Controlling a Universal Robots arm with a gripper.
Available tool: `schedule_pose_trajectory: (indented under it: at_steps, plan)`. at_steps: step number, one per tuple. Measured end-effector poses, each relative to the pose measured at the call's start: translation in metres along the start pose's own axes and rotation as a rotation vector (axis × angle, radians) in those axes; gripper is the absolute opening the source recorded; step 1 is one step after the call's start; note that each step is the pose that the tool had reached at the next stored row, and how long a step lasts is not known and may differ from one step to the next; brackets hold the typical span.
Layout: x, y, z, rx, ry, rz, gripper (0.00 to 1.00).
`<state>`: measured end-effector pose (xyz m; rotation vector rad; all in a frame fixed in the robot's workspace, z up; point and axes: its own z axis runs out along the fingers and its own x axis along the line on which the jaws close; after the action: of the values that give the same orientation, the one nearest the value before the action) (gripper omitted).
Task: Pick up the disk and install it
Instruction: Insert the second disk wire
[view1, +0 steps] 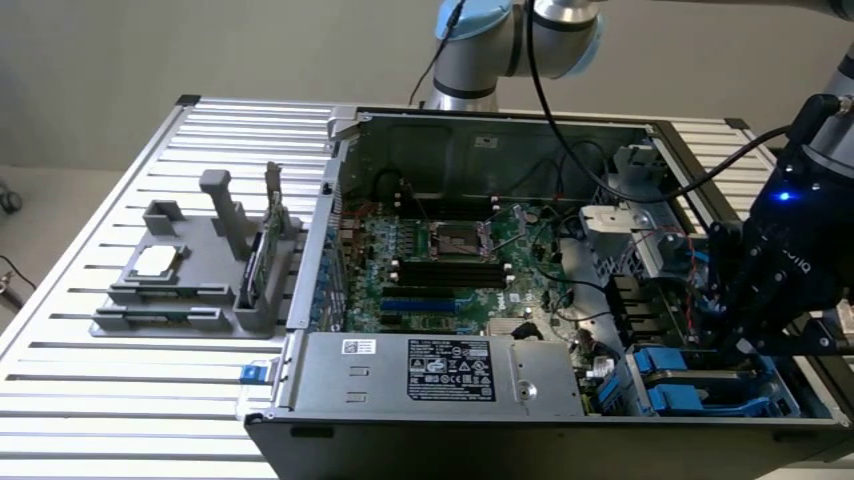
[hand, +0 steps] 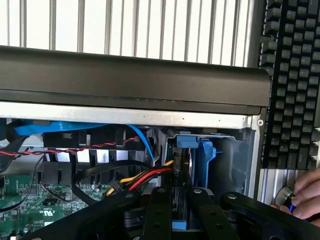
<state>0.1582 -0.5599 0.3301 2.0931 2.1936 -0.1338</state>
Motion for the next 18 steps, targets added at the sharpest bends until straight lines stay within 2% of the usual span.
schedule_pose_trajectory:
  at_steps: [12,15,16,18]
  plan:
    - [0.0001,-0.0011,0.0005,-0.0001,0.0001,0.000,0.18]
    - [0.0002,-0.0011,0.0006,0.0000,0.0005,0.000,0.20]
    - [0.0000,-0.0011,-0.0002,0.0000,0.0001,0.000,0.27]
    - [-0.0003,-0.0011,-0.0024,0.0000,0.0001,0.000,0.27]
